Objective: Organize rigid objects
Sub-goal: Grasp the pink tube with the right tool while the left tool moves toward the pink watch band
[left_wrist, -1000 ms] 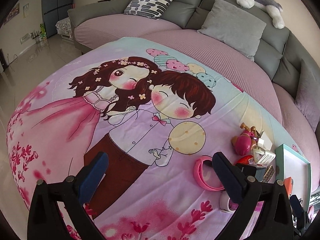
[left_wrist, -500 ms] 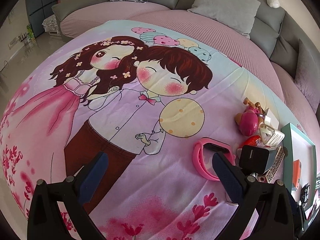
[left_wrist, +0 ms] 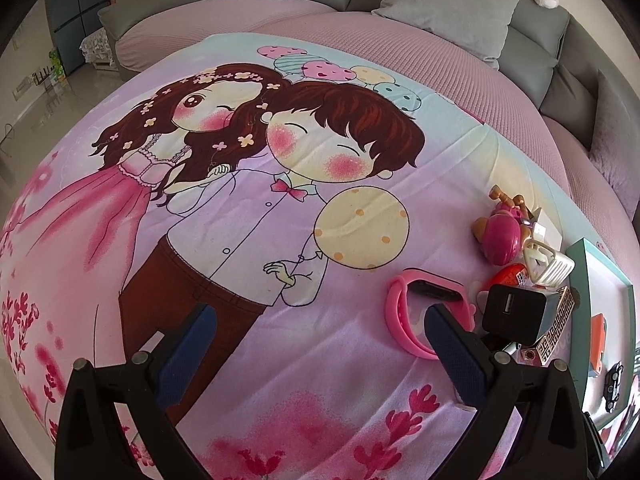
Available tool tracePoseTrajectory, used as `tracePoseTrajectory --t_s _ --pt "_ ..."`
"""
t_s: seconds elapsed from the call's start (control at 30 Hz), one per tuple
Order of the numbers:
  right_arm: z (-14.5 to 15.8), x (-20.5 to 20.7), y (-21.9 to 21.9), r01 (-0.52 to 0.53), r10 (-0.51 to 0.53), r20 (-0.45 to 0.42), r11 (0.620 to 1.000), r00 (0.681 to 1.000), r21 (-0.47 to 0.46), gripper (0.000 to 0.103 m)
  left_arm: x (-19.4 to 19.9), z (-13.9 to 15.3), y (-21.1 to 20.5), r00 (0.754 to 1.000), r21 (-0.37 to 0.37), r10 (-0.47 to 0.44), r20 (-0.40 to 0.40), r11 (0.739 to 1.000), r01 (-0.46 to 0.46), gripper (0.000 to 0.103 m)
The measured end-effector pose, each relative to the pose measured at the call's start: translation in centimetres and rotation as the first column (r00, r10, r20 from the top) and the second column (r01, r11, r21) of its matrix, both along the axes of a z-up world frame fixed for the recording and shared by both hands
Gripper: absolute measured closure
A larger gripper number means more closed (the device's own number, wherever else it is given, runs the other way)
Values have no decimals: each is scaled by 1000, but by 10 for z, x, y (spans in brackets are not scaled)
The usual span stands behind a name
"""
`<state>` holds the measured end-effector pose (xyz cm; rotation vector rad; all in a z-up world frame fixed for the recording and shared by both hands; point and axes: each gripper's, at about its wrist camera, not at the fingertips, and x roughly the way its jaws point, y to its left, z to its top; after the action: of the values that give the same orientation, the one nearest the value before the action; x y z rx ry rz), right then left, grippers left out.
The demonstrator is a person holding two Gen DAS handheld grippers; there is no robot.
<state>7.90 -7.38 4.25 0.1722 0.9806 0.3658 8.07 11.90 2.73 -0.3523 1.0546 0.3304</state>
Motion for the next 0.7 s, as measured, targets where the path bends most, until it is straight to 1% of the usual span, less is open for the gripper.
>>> tracePoseTrajectory --t_s 0.03,0.13,0.2,0.27,0.33,0.47,0.57,0.6,0.63,0.7 --pt "0 0 0 2 -2 4 1000 1000 -2 52 0 0 0 1000 0 -1 -1 1000 1 0" --pt "1 1 -3 21 -21 3 1000 1000 19 60 1 -1 0 1000 1 -3 -4 1000 3 0" --pt "2 1 -8 36 -36 0 998 999 46 69 1 -1 -1 1000 2 -3 -5 1000 3 0" --pt "4 1 -12 41 -42 2 996 999 77 72 1 -2 -1 1000 3 -6 -7 1000 6 0" --pt "8 0 -12 41 -42 15 995 999 89 72 1 -2 -2 1000 4 -8 -7 1000 8 0" --pt "15 -3 -7 8 -13 45 996 999 90 72 2 -2 -2 1000 6 -13 -8 1000 13 0" --pt "15 -4 0 -22 17 47 995 999 99 73 3 -2 -2 1000 7 -15 -9 1000 15 0" --pt "14 -4 2 -28 24 44 995 999 98 77 3 -2 -2 1000 6 -15 -9 1000 15 0" --pt "12 -3 4 -33 29 40 995 999 98 79 3 -2 -2 1000 6 -15 -10 1000 15 0" --pt "10 -3 8 -39 36 39 995 999 94 80 3 -2 -2 1000 6 -14 -11 1000 14 0"
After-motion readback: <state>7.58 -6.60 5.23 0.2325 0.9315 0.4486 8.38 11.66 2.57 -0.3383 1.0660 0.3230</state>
